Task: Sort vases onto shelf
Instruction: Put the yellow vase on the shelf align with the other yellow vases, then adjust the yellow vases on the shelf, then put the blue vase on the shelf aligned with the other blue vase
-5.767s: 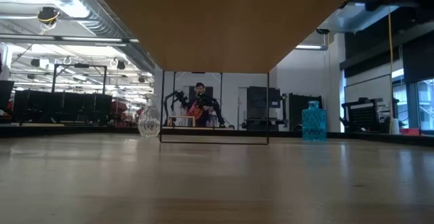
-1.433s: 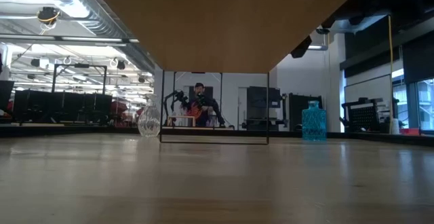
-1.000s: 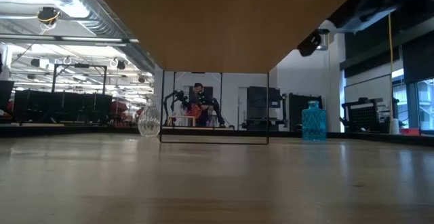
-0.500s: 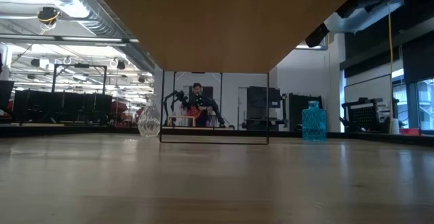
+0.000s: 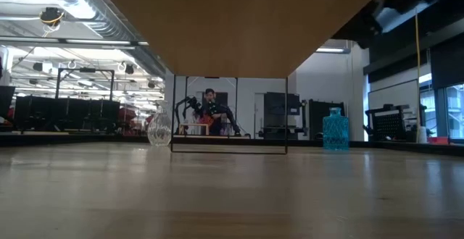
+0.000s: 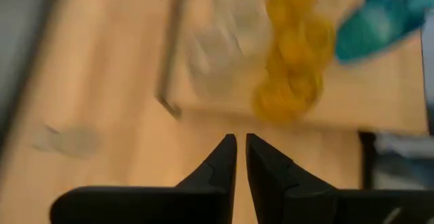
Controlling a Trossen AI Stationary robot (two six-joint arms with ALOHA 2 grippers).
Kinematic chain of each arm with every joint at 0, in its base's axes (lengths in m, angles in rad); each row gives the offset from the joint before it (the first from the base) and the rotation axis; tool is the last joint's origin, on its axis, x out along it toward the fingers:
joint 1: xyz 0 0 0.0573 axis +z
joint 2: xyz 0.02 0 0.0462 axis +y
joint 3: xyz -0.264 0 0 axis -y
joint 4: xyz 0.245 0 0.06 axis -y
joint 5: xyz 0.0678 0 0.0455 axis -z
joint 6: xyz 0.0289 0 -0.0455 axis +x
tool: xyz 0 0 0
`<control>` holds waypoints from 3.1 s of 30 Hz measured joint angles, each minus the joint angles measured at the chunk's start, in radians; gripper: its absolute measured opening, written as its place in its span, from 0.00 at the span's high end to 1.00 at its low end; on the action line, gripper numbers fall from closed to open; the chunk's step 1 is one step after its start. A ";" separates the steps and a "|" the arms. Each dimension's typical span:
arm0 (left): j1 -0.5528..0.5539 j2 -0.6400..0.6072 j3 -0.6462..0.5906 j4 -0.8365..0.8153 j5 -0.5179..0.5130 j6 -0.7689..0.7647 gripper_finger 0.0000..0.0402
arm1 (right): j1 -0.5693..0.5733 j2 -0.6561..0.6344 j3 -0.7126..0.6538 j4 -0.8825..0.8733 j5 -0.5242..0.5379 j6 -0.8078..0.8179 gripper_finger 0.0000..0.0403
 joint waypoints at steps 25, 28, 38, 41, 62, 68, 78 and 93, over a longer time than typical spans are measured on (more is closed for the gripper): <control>-0.031 -0.131 -0.734 0.561 0.266 -0.254 1.00 | 0.015 -0.019 0.000 -0.136 0.215 0.225 0.06; -0.025 -0.131 -0.734 0.589 0.263 -0.266 1.00 | 0.015 -0.019 0.000 -0.157 0.249 0.246 0.06; -0.026 -0.127 -0.734 0.668 0.289 -0.264 1.00 | 0.015 -0.019 0.000 -0.119 0.285 0.246 0.06; -0.026 -0.126 -0.734 0.684 0.299 -0.263 1.00 | 0.015 -0.019 0.000 -0.085 0.294 0.237 0.06; -0.026 -0.126 -0.734 0.771 0.296 -0.240 1.00 | 0.015 -0.019 0.000 -0.018 0.312 0.212 0.06; -0.026 -0.126 -0.734 0.791 0.294 -0.219 1.00 | 0.015 -0.019 0.000 -0.009 0.317 0.211 0.06; 0.044 -0.207 -0.725 0.677 0.259 -0.236 1.00 | 0.015 -0.127 0.058 0.083 0.329 0.036 0.06; 0.122 -0.477 -0.724 0.628 0.069 -0.288 1.00 | 0.015 -0.180 0.369 0.085 0.547 -0.155 0.06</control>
